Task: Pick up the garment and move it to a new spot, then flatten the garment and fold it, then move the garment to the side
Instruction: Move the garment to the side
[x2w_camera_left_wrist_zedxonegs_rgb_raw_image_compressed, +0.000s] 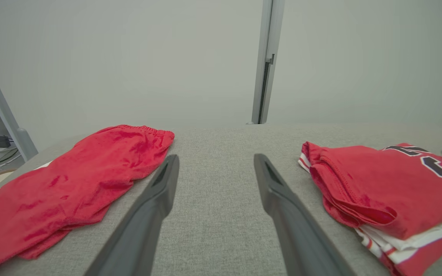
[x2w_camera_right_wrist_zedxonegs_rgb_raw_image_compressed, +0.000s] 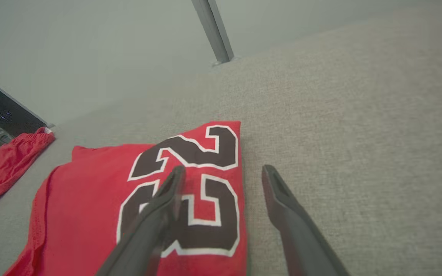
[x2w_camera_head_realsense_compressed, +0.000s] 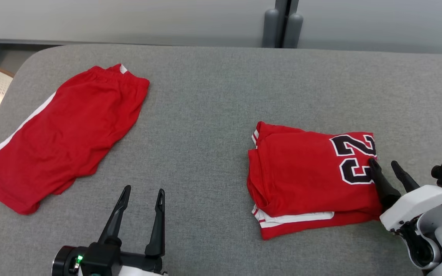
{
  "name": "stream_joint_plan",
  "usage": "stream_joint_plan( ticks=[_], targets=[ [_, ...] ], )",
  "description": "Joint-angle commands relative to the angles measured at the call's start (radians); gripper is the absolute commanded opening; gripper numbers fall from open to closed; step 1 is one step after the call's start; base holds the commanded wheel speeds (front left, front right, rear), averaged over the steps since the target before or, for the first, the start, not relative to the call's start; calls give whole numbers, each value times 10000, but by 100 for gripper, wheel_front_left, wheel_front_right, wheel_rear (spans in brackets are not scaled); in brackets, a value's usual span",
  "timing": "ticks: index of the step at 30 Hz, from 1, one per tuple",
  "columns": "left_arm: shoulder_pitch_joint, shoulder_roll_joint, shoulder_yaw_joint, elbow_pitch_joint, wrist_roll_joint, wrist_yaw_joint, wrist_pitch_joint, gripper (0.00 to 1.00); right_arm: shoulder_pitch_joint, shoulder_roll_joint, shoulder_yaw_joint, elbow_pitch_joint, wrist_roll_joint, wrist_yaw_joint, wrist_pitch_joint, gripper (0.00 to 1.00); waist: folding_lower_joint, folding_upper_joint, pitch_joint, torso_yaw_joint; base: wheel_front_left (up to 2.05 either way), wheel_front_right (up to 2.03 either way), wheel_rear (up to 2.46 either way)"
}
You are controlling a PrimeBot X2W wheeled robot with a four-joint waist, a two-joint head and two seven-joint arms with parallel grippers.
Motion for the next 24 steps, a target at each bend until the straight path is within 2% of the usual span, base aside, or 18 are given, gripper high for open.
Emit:
stream_joint_plan(
  ticks=[1, 6, 7, 8, 9, 15, 20, 24],
  targets=[
    [-173, 30, 0, 5, 5, 2, 0, 100, -55, -122, 80, 74, 184, -3, 164, 100, 0, -1, 330, 190, 0, 0, 0],
    [-573, 27, -183, 81, 30, 83, -1, 100, -396, -769, 796, 304, 1595, -4, 1416, 100, 0, -1, 784, 328, 0, 0, 0],
    [-630, 28, -219, 69, 41, 97, 0, 100, -404, -812, 970, 294, 1773, -4, 1596, 93, 0, -1, 854, 339, 0, 0, 0],
    [-749, 27, -279, 17, 44, 146, -1, 100, -435, -891, 1210, 152, 2149, -4, 1733, 26, 0, -1, 999, 335, 0, 0, 0],
    [-807, 30, -305, -8, 37, 159, -1, 100, -473, -990, 1351, 22, 2258, -4, 1725, 0, 0, -1, 1073, 322, 0, 0, 0],
    [-1206, 28, -360, -243, 175, 27, 0, 100, -1379, -2110, 1640, -452, 1863, -7, 479, 0, 0, -1, 1741, 74, 0, 0, 0],
    [-1670, 28, -360, -566, 429, -176, -1, 100, -2492, -3188, 1517, -77, 736, -7, -415, 0, 0, -1, 2622, -326, 0, 0, 0],
    [-2114, 30, -437, -893, 678, -422, 0, 100, -3446, -4196, 984, 240, -182, -11, -750, 0, 0, -1, 3483, -634, 0, 0, 0]
  ],
)
